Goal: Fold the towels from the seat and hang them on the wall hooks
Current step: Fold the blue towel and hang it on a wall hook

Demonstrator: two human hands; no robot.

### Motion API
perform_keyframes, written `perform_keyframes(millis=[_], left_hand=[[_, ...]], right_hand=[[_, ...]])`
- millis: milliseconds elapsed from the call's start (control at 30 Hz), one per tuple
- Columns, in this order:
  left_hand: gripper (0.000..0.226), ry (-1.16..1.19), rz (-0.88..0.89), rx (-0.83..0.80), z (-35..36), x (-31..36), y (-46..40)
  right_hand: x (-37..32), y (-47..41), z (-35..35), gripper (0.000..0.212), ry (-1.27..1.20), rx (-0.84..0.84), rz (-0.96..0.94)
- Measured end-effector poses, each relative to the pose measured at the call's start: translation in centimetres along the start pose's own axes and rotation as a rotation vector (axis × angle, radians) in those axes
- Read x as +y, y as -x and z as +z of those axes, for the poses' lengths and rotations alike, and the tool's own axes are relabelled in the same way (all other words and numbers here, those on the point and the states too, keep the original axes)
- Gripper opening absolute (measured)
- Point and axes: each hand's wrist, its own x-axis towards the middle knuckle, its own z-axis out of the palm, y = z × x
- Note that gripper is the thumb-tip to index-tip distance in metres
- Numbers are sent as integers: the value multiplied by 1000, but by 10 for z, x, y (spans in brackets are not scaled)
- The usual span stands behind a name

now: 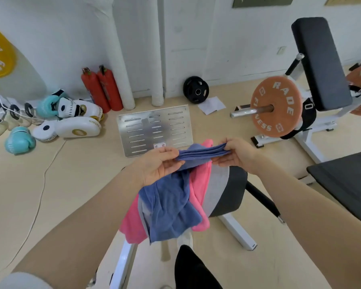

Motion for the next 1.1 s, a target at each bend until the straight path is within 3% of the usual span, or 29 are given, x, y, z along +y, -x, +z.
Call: perform_keyframes(millis=[200, 400, 533, 667, 767, 933, 1033, 1100], left_hand=[[11, -151, -116, -21, -18, -83, 37], [5, -494, -103, 64, -34, -144, 41], [6, -621, -118, 121, -36, -160, 30], [12, -532, 73, 266, -38, -165, 8], [14, -418, 85, 362, -43, -169, -6], [23, -238, -81, 159, -31, -167, -14], [24, -351, -179, 131, -28, -155, -20], [15, -681, -214, 121, -31, -137, -25]], right_hand=[[79, 47, 21, 29, 42, 72, 147], [128, 50, 33, 16, 488, 182, 392], [129, 38, 40, 16, 541, 303, 186], [122, 18, 48, 26, 584, 402, -41], [119, 2, 54, 32, 512, 382, -107], [118, -14, 51, 37, 502, 336, -43], [107, -28, 39, 37, 543, 359, -48], [94, -40, 31, 43, 566, 384, -87]])
